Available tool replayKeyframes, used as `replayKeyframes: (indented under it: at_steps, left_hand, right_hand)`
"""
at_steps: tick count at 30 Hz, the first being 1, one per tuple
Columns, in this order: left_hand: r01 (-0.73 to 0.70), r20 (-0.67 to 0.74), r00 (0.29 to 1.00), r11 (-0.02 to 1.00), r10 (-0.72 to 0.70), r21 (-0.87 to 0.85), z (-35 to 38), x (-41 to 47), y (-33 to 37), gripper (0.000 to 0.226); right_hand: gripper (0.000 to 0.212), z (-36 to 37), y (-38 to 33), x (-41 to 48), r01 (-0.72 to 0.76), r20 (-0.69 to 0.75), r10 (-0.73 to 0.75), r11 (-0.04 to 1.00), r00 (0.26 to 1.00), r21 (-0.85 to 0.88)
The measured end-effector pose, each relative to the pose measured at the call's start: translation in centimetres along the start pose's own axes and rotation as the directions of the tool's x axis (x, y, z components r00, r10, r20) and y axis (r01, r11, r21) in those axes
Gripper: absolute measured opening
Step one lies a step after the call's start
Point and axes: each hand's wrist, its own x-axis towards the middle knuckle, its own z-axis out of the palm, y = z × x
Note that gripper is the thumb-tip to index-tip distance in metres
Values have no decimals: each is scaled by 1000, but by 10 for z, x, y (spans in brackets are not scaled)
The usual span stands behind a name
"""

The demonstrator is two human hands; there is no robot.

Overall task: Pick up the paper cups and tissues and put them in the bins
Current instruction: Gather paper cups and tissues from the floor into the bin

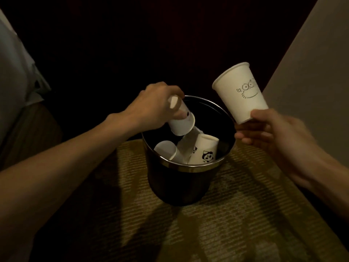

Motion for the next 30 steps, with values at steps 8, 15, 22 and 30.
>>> replayKeyframes:
  at_steps: [8,15,22,30]
  left_hand:
    - [-2,389,921,998,-25,70,42,14,-10,57]
    - [-83,303,951,995,62,57,20,22,-18,39]
    - [-57,109,984,836,139,-545,-17,26,15,19]
    - [82,154,988,906,-18,-416,34,49,7,33]
  right_hand:
    - [62,-5,11,1,4,47,9,965,999,-263]
    - [52,-3,2,18,109,16,-112,913,994,-394]
    - [47,32,-21,54,388,220,-367,487,904,-783]
    - [41,57,-3,89,438,352,-343,219,871,-872]
